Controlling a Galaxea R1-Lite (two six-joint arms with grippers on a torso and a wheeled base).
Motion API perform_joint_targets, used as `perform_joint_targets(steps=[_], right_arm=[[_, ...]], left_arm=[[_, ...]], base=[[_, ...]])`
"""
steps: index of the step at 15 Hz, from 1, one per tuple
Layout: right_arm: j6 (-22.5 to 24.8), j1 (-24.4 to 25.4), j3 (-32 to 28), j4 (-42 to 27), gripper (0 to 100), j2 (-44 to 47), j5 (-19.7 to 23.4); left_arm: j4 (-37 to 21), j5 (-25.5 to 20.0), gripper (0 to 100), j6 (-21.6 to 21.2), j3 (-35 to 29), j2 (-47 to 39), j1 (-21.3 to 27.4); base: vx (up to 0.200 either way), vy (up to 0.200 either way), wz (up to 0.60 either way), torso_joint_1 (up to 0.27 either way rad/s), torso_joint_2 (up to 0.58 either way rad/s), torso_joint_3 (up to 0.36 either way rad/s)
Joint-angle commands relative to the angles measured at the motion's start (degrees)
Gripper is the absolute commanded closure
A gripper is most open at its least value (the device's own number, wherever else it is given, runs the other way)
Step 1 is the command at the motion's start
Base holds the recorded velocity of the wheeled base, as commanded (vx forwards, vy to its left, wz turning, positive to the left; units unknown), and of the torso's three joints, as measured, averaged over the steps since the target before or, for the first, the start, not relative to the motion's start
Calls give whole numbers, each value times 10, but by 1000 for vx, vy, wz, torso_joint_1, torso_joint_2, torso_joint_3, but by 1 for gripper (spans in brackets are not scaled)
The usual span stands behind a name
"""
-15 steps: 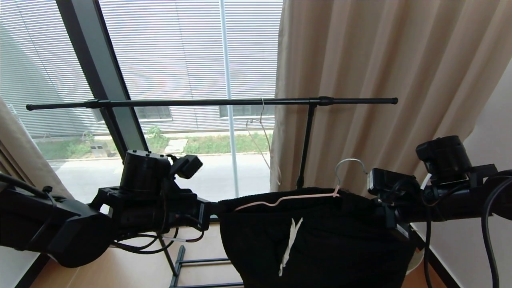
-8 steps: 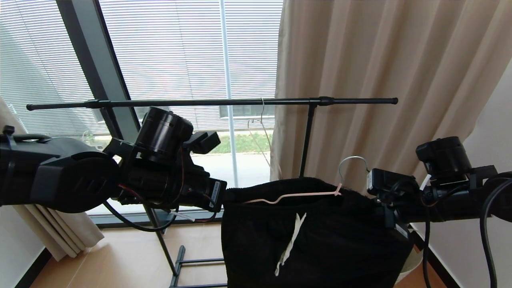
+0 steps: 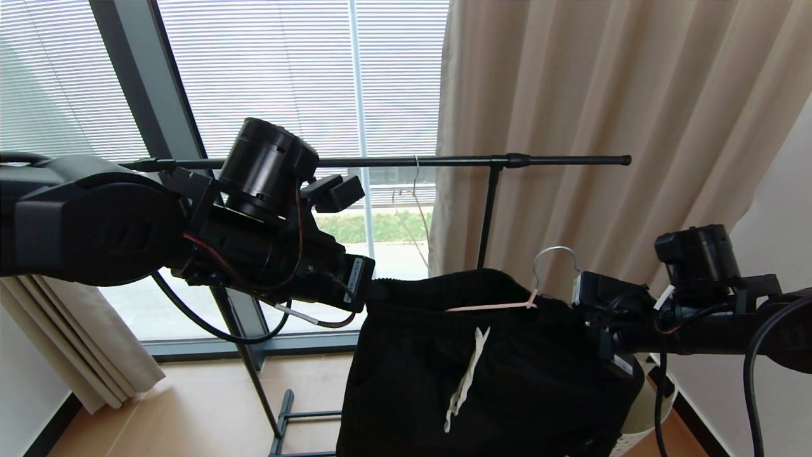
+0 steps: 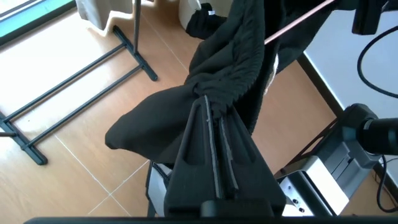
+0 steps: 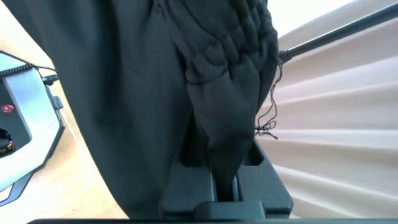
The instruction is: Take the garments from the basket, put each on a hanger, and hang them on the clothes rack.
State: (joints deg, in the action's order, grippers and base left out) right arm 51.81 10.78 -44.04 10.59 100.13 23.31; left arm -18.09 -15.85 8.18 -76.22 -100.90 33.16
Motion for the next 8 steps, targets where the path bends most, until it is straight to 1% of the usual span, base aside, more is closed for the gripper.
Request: perform_joint_targets(steps=[1,3,4,6,8], right_arm=[[-26,11,0,1,100,1,3],[-112,28,-5,8,100,-7,7],[-142,36,-6,15,100,-16,17],[-166,38,-7,18,100,-28,37],[-168,40,-10,18,100,-28,37]], left_arm=[[0,1,100,-2,-9,-16,16],[0,3,100,-2,-17,-29,28],[-1,4,100,-2,-23,-35,31],[-1,5,100,-4,-26,-43,39],[-1,13,100,-5,-25,-50,44]], base=[[0,0,0,0,0,0],[0,0,0,0,0,0],[0,0,0,0,0,0],[0,0,0,0,0,0],[0,0,0,0,0,0]])
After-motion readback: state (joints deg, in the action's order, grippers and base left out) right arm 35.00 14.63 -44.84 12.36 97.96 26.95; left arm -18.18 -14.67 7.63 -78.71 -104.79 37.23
